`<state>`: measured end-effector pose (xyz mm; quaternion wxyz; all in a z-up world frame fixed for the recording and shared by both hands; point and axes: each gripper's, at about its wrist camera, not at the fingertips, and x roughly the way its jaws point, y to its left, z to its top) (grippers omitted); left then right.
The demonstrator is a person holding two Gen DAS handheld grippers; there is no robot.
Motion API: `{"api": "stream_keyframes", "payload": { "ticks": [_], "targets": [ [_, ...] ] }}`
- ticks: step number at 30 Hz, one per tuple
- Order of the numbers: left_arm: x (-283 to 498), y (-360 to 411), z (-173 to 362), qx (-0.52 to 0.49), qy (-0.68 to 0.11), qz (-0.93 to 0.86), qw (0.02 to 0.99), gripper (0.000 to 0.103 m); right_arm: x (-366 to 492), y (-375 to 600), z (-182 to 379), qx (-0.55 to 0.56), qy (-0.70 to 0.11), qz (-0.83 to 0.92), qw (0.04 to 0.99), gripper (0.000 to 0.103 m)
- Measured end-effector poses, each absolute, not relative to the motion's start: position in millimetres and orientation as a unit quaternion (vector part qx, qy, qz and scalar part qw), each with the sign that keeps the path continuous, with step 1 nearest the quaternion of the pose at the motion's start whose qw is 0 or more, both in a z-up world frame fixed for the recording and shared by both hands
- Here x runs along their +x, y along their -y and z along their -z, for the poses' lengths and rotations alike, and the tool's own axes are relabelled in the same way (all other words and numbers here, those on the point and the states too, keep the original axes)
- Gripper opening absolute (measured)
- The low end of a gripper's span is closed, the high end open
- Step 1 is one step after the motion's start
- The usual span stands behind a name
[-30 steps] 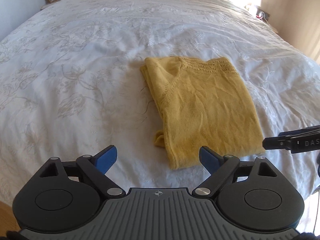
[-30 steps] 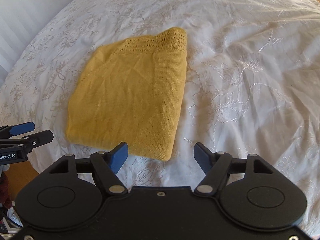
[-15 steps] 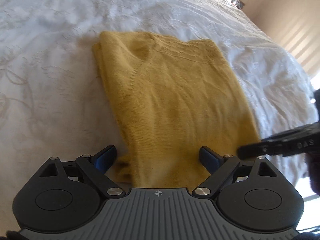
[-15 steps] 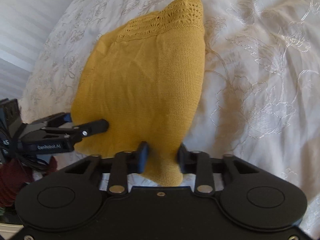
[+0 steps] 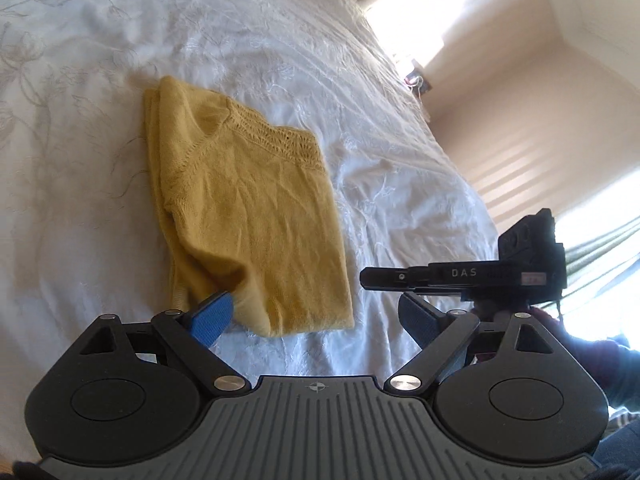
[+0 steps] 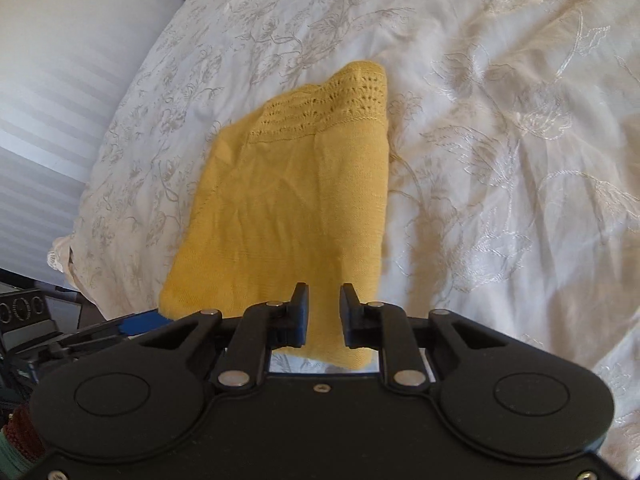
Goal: Fold small clothes
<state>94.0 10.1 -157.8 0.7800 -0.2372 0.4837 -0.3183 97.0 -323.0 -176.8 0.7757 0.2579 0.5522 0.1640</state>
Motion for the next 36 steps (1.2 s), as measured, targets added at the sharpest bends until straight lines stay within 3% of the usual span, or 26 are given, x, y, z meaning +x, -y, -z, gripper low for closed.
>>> {"api": "stream_keyframes", "payload": {
  "ticks": [7, 11, 16, 19, 21, 29, 32, 36],
  "targets": [
    [94, -3, 149, -0.167, -0.477, 0.260, 0.823, 0.091, 98, 306, 164, 0.237, -0.533, -0.172, 0.793, 0.031],
    [112, 20, 157, -0.084, -0.482, 0.204, 0.848, 0.091, 103, 293, 166, 0.225, -0.532, -0.177, 0.797, 0.031],
    [147, 18, 181, -0.063, -0.496, 0.095, 0.861, 0.090, 105, 285, 171, 0.212, -0.536, -0.177, 0.798, 0.033],
    [168, 4, 208, -0.042, -0.543, 0.036, 0.838, 0.091, 107, 284, 173, 0.204, -0.538, -0.171, 0.800, 0.047],
    [174, -8, 212, -0.062, -0.552, 0.042, 0.830, 0.091, 109, 282, 173, 0.196, -0.538, -0.171, 0.802, 0.049],
    [150, -35, 151, -0.083, -0.494, 0.023, 0.865, 0.091, 109, 275, 155, 0.141, -0.508, -0.158, 0.835, 0.061],
    [140, -31, 128, -0.080, -0.484, 0.035, 0.871, 0.092, 105, 268, 145, 0.110, -0.496, -0.153, 0.848, 0.071],
    [132, -14, 112, -0.089, -0.496, 0.069, 0.861, 0.103, 94, 258, 128, 0.086, -0.477, -0.150, 0.862, 0.081]
  ]
}}
